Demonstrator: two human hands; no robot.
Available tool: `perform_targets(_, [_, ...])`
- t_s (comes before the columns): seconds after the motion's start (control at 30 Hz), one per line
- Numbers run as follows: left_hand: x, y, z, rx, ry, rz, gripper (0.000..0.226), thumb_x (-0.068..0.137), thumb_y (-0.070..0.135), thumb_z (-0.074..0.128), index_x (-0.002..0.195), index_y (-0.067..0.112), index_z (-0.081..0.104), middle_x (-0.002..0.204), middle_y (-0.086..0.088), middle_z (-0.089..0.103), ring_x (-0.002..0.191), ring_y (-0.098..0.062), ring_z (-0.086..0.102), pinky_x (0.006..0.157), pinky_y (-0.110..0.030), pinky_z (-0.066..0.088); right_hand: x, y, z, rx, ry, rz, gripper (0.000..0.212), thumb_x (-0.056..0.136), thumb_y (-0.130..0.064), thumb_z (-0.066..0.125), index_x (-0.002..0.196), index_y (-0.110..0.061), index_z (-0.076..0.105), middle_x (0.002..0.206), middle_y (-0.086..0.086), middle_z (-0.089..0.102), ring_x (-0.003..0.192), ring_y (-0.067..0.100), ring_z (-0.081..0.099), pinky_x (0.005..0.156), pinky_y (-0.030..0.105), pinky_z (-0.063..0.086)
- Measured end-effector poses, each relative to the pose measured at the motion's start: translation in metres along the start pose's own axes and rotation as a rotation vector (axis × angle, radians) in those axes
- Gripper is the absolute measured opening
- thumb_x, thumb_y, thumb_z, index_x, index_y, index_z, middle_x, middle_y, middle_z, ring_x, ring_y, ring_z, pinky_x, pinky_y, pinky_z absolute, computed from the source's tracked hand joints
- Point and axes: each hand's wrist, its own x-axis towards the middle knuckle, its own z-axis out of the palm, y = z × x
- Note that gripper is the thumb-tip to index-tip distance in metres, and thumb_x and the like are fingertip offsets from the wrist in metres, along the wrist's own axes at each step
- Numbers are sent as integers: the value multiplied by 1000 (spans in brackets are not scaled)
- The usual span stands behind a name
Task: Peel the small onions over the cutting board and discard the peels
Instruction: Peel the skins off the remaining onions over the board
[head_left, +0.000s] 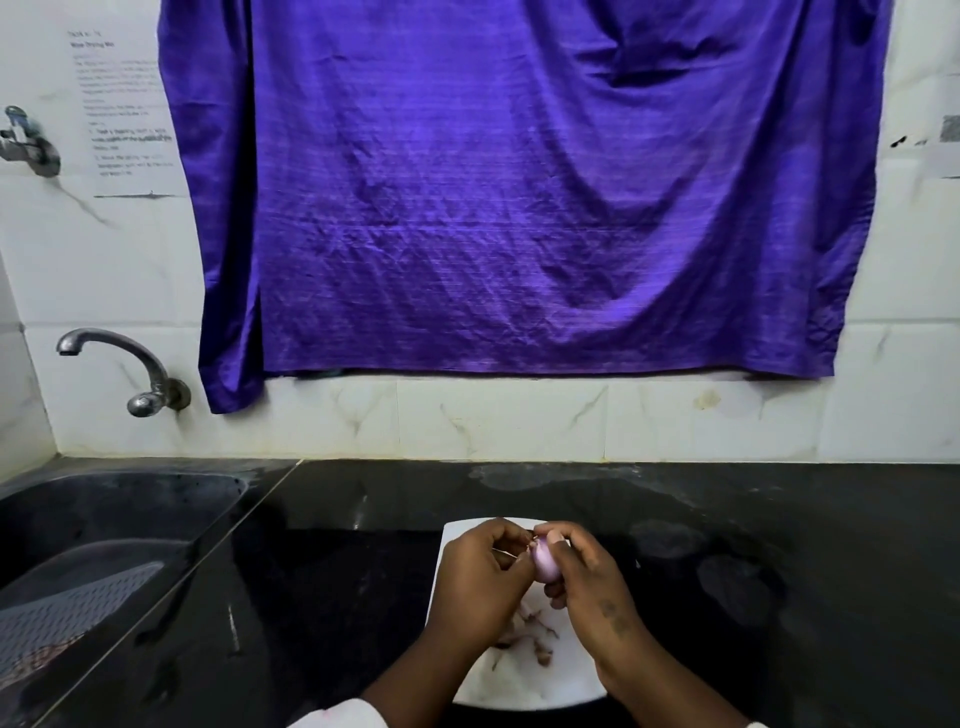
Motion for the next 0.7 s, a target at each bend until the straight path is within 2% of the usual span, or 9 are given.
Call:
perform_targets(0.17, [1, 10, -2, 161, 18, 41, 3, 82, 26, 77, 85, 26, 77, 75, 12, 76, 70, -1, 71, 68, -26, 59, -2, 3, -1, -41, -13, -72, 22, 104, -20, 52, 99, -27, 72, 86, -6, 74, 67, -3, 63, 61, 18, 48])
perform_targets(0.3, [-4, 15, 0, 236, 50, 92, 4, 79, 27, 71, 80, 26, 75, 71, 11, 73, 69, -5, 69, 67, -29, 57, -4, 4, -1, -78, -21, -122, 23, 105, -22, 50, 103, -31, 71, 92, -15, 74, 75, -3, 65, 67, 19, 49])
perform_targets(0.37, [-5, 13, 1, 264, 77, 109, 7, 82, 26, 69, 83, 27, 76, 71, 13, 73, 70, -5, 69, 67, -28, 57, -3, 5, -1, -56, -11, -126, 24, 105, -20, 50, 103, -29, 72, 92, -13, 74, 74, -2, 66, 64, 17, 49])
perform_targets(0.47, [-6, 10, -1, 300, 126, 127, 23, 86, 11, 65, 88, 28, 80, 72, 14, 74, 70, -5, 70, 66, -24, 56, -2, 6, 0, 10, 17, -125, 27, 106, -17, 48, 102, -25, 74, 90, -4, 75, 68, 2, 63, 59, 18, 49])
perform_targets(0.57, [-9, 8, -4, 210, 97, 109, 30, 87, 5, 66, 92, 30, 81, 76, 17, 76, 72, -2, 72, 67, -22, 58, 0, 4, -1, 72, 13, -90, 29, 106, -14, 45, 101, -19, 74, 85, 1, 74, 64, 9, 59, 56, 21, 48])
perform_targets(0.7, [-15, 14, -9, 29, 0, 104, 23, 90, 12, 70, 96, 31, 82, 91, 21, 78, 85, -3, 74, 72, -24, 60, 2, 3, -5, 91, -16, -53, 31, 106, -14, 44, 98, -19, 74, 79, 0, 73, 65, 15, 56, 56, 24, 47])
